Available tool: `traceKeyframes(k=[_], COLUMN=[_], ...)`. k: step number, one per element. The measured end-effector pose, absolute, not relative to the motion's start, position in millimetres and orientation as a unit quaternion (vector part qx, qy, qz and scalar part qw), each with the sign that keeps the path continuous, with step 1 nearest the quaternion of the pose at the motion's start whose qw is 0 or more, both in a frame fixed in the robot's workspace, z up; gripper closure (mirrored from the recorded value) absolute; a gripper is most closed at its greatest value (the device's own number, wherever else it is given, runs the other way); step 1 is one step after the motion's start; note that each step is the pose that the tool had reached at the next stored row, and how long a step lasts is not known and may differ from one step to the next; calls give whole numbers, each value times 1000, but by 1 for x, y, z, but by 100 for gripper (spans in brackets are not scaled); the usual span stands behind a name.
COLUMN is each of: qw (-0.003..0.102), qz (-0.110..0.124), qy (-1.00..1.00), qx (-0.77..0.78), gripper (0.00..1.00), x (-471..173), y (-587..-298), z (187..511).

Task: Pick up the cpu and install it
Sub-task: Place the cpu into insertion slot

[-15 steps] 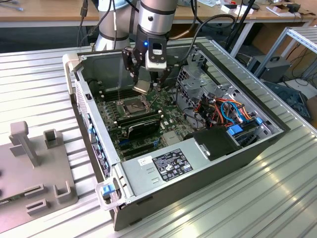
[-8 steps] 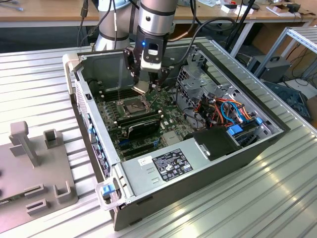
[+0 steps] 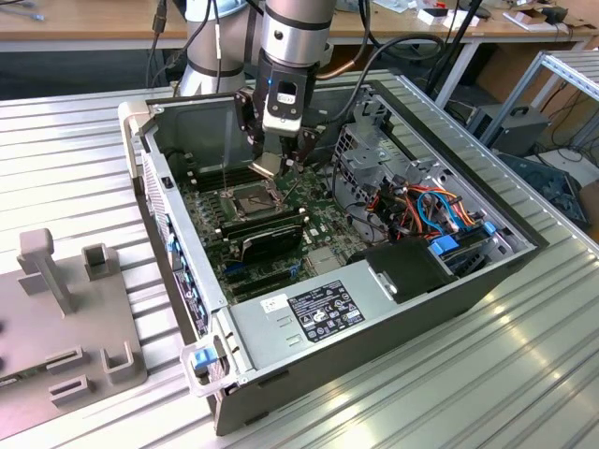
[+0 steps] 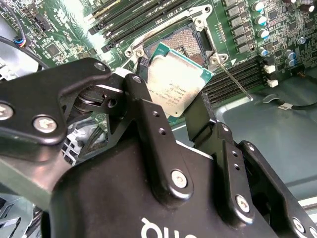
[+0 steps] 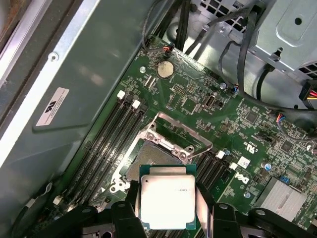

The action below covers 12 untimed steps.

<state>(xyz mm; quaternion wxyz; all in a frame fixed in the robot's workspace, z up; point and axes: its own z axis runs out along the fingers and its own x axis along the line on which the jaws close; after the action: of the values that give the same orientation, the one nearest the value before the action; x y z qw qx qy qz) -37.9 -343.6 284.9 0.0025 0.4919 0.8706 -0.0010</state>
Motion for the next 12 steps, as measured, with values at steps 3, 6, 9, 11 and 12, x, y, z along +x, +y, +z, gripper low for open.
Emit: traceKeyframes(k=[3,6,9,11,12], qw=[2,2,2,2,2], qz=[-1,-1,-1,-1,-1], qy=[858,840,819,818,818], qx=[513,542,574,576,576], gripper=[46,46,46,46,46], x=[-38,-38,-38,-38,-38], y=[-344,-344,-344,-344,-344], z=[284,284,283,283,283])
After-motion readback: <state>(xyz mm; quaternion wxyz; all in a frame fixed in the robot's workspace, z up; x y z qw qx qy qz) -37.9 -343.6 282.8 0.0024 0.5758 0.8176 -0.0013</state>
